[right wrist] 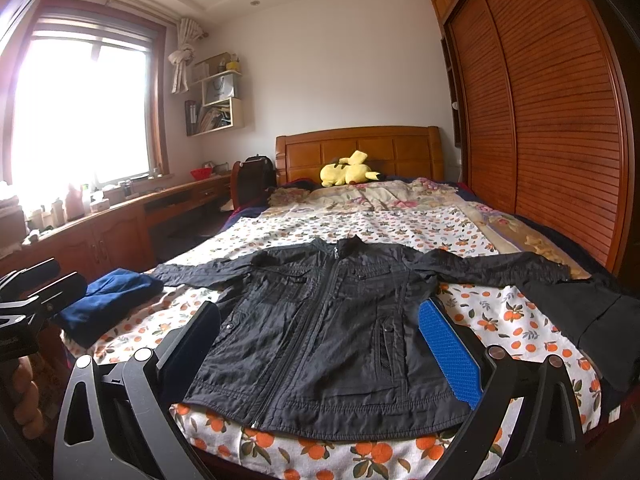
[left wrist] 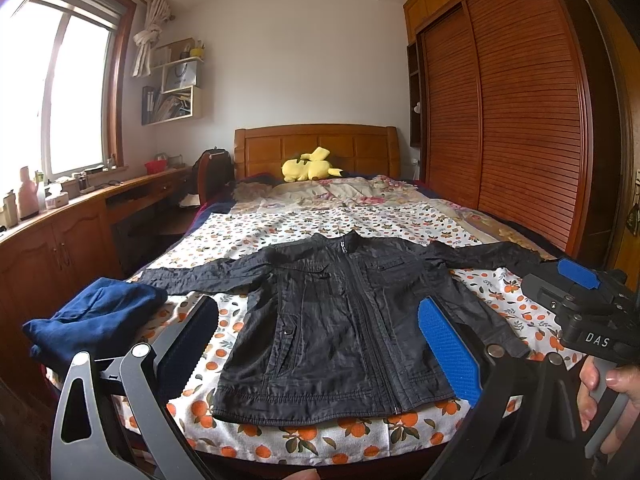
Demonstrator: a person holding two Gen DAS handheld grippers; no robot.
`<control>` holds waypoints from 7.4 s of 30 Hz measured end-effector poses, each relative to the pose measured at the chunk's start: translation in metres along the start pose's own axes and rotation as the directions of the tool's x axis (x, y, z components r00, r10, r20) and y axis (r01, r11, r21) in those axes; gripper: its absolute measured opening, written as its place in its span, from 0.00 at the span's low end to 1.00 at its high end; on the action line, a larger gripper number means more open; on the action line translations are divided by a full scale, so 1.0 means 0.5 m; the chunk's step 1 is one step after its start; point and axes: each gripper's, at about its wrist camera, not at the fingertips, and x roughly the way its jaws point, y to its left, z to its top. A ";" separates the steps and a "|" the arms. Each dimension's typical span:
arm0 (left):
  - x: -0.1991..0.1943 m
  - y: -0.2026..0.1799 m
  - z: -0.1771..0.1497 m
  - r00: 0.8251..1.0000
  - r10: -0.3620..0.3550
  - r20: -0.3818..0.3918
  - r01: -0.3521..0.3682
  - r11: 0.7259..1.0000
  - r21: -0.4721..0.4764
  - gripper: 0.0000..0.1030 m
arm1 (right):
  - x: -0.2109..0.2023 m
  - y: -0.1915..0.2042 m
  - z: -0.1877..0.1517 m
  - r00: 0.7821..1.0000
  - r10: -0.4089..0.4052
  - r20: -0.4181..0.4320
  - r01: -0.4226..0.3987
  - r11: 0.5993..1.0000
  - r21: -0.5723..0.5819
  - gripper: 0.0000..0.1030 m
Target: Fold large clothes
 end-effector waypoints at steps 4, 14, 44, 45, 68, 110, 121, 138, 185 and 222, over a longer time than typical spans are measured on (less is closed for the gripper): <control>0.000 0.000 0.000 1.000 -0.001 0.000 0.001 1.000 0.000 0.98 | 0.000 0.000 -0.001 1.000 0.001 0.001 -0.001 1.000 -0.001 0.93; -0.008 -0.001 0.008 1.000 0.003 -0.004 -0.003 1.000 0.003 0.98 | 0.002 -0.001 -0.002 1.000 0.000 0.000 0.000 1.000 -0.001 0.93; 0.110 0.107 -0.077 0.992 0.033 -0.123 -0.040 0.998 -0.055 0.98 | 0.126 0.044 -0.037 0.994 0.045 -0.102 -0.050 0.998 -0.048 0.93; 0.114 0.114 -0.080 0.991 0.035 -0.127 -0.043 0.997 -0.058 0.98 | 0.131 0.048 -0.038 0.994 0.046 -0.104 -0.051 0.997 -0.052 0.93; 0.318 0.267 -0.177 0.959 0.109 -0.261 -0.131 0.989 -0.067 0.98 | 0.393 0.132 -0.065 0.978 0.149 -0.145 -0.170 0.975 -0.141 0.93; 0.908 0.587 -0.089 0.867 0.116 -0.484 -0.250 0.942 -0.222 0.87 | 0.628 0.101 -0.098 0.950 0.193 -0.244 -0.223 0.970 -0.100 0.93; 1.032 0.649 -0.122 0.803 0.083 -0.590 -0.351 0.866 -0.356 0.69 | 0.629 0.106 -0.098 0.954 0.191 -0.233 -0.222 0.968 -0.116 0.93; 0.993 0.518 0.031 0.847 0.223 -0.482 -0.330 0.932 -0.149 0.02 | 0.580 0.087 -0.082 0.969 0.155 -0.195 -0.185 0.971 -0.150 0.93; 0.867 0.512 -0.157 0.790 0.157 -0.593 -0.237 0.970 -0.058 0.59 | 0.584 0.105 -0.047 0.957 0.193 -0.215 -0.223 0.967 -0.127 0.93; 0.655 0.069 0.039 0.930 -0.072 -0.360 0.095 0.994 0.046 0.07 | 0.493 -0.053 -0.008 0.982 0.114 -0.151 -0.123 0.991 -0.054 0.93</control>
